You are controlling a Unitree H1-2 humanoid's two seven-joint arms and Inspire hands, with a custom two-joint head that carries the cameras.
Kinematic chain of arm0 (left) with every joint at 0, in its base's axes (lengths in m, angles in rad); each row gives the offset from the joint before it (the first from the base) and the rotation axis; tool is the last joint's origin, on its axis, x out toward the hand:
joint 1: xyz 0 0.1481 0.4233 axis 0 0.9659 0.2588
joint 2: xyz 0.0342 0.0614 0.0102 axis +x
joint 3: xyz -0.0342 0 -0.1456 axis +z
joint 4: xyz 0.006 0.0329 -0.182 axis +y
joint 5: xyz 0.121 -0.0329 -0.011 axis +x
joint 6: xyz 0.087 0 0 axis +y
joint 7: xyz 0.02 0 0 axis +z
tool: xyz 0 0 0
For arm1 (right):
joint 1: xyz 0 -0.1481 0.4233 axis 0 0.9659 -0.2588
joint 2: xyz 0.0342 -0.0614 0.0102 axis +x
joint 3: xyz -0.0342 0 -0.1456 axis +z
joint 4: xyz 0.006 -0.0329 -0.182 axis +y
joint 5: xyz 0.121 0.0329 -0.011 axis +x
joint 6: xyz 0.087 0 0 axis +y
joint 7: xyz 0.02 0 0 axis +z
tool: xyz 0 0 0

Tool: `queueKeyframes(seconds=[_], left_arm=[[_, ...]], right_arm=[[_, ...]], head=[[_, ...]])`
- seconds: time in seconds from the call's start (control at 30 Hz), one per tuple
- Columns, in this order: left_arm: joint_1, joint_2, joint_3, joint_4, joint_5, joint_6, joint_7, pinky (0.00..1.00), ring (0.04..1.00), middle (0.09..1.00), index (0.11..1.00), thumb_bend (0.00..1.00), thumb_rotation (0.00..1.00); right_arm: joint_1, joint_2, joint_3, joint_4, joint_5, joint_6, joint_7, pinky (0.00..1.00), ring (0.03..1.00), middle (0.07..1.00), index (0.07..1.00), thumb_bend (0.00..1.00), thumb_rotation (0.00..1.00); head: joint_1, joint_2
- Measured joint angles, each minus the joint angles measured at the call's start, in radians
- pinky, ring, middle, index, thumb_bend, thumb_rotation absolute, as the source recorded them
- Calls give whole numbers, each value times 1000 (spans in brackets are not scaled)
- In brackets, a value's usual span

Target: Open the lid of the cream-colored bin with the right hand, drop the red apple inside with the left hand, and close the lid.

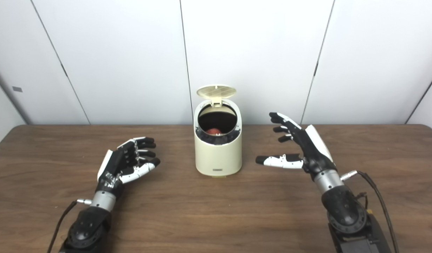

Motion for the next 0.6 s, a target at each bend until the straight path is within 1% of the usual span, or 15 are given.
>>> queueKeyframes(seconds=[0.03, 0.17, 0.23, 0.33, 0.47, 0.53, 0.6], left_arm=[[0, -1, -2, 0, 7, -4, 2, 497, 603, 694, 691, 571, 1], [0, -9, -6, 1, 15, -14, 9, 494, 599, 692, 693, 564, 0], [0, -11, -6, 2, 14, -26, 7, 487, 596, 689, 692, 562, 0], [-2, -15, -6, 3, 12, -32, 6, 487, 596, 690, 690, 558, 0], [-7, -18, -9, 11, 11, -38, 5, 489, 586, 682, 691, 560, 0], [-7, -17, -8, 13, 11, -39, 5, 485, 587, 679, 686, 569, 0], [-8, -18, -8, 13, 11, -39, 5, 481, 586, 678, 686, 572, 0]], right_arm=[[-22, -4, 4, -3, -1, 4, 8, 677, 804, 892, 858, 767, 325], [-122, -27, 38, -55, -2, 23, 71, 669, 802, 855, 847, 762, 317], [-180, -28, 48, -78, -11, 51, 86, 676, 809, 851, 847, 736, 356], [-246, -32, 72, -97, -32, 95, 116, 668, 817, 853, 848, 703, 388], [-276, -34, 106, -87, -79, 123, 140, 694, 821, 848, 866, 662, 468], [-288, -35, 119, -69, -92, 124, 152, 734, 841, 844, 869, 656, 485], [-310, -35, 123, -35, -100, 125, 159, 774, 862, 852, 869, 651, 533]], head=[[-3, -3], [-9, -6], [-9, -8], [-8, -8], [-8, -9], [-6, -11], [-6, -12]])
